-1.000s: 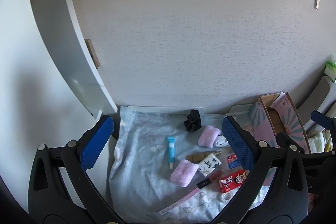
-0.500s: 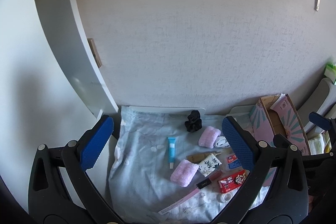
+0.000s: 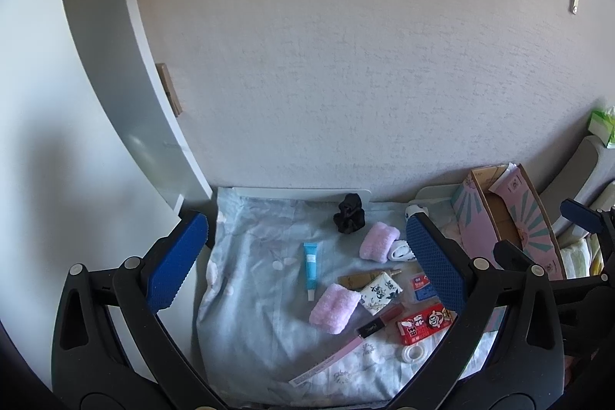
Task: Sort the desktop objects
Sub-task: 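Move both tools toward the objects on the sheet, then grasp the pink fluffy hair tie with left tool while right tool grasps red milk box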
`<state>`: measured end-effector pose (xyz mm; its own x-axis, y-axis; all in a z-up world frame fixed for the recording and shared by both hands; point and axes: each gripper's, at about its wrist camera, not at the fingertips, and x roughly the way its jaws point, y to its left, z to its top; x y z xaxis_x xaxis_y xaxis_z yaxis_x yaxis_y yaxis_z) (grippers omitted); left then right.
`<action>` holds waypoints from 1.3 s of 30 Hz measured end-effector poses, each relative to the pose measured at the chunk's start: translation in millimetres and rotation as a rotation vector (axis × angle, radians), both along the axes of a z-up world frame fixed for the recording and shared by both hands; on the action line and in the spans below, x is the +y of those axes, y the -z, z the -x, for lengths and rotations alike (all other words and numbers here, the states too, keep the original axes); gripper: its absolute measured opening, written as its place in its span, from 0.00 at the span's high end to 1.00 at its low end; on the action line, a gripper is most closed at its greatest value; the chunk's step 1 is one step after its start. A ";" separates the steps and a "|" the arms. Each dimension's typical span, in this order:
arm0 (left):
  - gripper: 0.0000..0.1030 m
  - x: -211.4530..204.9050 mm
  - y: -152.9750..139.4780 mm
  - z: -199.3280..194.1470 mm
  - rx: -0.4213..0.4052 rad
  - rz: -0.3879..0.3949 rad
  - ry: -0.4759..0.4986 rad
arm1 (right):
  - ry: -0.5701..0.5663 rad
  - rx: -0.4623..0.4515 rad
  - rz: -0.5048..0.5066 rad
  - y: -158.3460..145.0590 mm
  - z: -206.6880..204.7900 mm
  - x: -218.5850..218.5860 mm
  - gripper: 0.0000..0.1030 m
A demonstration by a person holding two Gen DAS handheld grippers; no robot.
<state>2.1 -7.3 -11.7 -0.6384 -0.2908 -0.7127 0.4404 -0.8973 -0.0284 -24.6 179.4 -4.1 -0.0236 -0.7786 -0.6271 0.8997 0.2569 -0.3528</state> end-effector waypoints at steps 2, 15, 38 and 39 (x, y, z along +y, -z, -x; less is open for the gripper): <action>0.00 -0.4 0.7 -1.3 0.000 -0.007 0.000 | 0.004 0.016 0.003 0.9 -2.6 1.2 0.00; 0.00 5.2 9.8 -1.6 -0.032 -0.009 0.013 | 0.038 0.025 -0.005 5.9 -3.1 5.5 0.00; 0.00 8.0 205.7 12.8 -0.272 -0.133 0.127 | 0.096 -0.008 -0.283 161.4 45.2 4.4 0.00; 0.00 9.5 212.3 14.5 -0.275 -0.131 0.128 | 0.098 -0.001 -0.286 170.5 46.4 3.6 0.00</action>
<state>-12.4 2.2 -224.0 -0.4422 -0.1147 -0.8895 0.3311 -0.9426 -0.0431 -71.0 183.0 -174.7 -0.0888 -0.5645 -0.8207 0.9256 0.2576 -0.2773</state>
